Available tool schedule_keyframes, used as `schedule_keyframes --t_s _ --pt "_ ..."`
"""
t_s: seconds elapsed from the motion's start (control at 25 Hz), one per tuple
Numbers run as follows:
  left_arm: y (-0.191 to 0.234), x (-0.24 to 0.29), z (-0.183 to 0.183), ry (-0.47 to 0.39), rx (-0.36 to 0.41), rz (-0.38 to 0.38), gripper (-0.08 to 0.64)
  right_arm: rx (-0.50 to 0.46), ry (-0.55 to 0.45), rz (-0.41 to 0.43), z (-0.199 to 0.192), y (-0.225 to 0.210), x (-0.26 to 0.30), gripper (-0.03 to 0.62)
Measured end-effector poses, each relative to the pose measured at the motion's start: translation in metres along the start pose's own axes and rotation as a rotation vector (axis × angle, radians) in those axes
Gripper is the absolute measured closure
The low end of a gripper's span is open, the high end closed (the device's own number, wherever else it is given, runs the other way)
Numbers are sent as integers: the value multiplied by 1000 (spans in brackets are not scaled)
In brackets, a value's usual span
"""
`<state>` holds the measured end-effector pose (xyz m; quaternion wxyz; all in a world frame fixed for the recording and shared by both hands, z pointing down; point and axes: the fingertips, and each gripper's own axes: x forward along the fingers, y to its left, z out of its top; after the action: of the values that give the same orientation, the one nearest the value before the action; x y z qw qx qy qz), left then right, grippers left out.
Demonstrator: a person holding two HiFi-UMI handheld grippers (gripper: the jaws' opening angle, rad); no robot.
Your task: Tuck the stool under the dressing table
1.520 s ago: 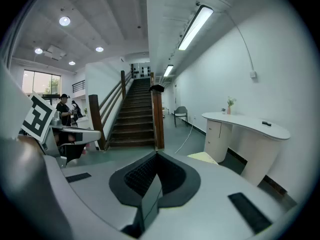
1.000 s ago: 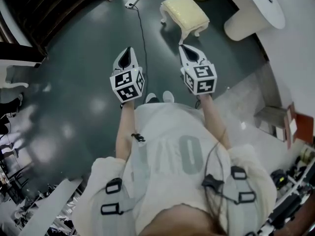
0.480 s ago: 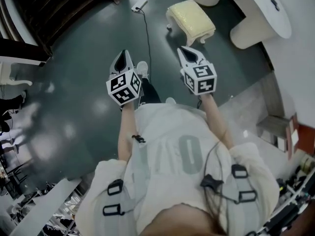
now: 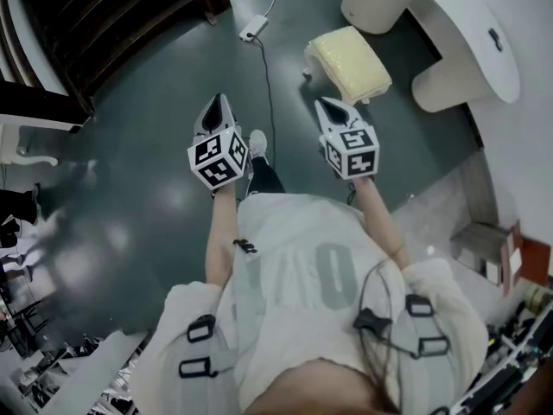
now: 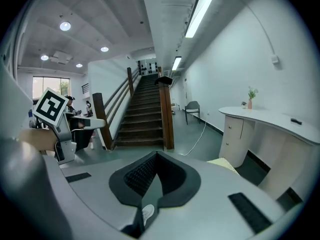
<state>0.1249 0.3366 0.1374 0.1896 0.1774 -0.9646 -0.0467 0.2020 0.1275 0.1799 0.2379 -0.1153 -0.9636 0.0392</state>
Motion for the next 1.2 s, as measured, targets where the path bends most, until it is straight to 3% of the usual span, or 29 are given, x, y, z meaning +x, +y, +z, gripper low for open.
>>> schedule_keyframes --t_s 0.2,0.64,0.76,0.92,1.2 --pt "36 56 27 12 -12 -38 555 4 15 -21 40 2 61 591" --pt "115 185 111 24 56 -183 555 56 44 -153 122 -6 196 591" --pt "128 208 117 52 56 -232 555 71 77 -191 123 -11 212 591" --pt "136 231 119 70 41 -240 555 110 82 -230 126 -20 224 591" --pt "121 247 112 104 49 -278 555 123 74 -207 128 -22 238 591"
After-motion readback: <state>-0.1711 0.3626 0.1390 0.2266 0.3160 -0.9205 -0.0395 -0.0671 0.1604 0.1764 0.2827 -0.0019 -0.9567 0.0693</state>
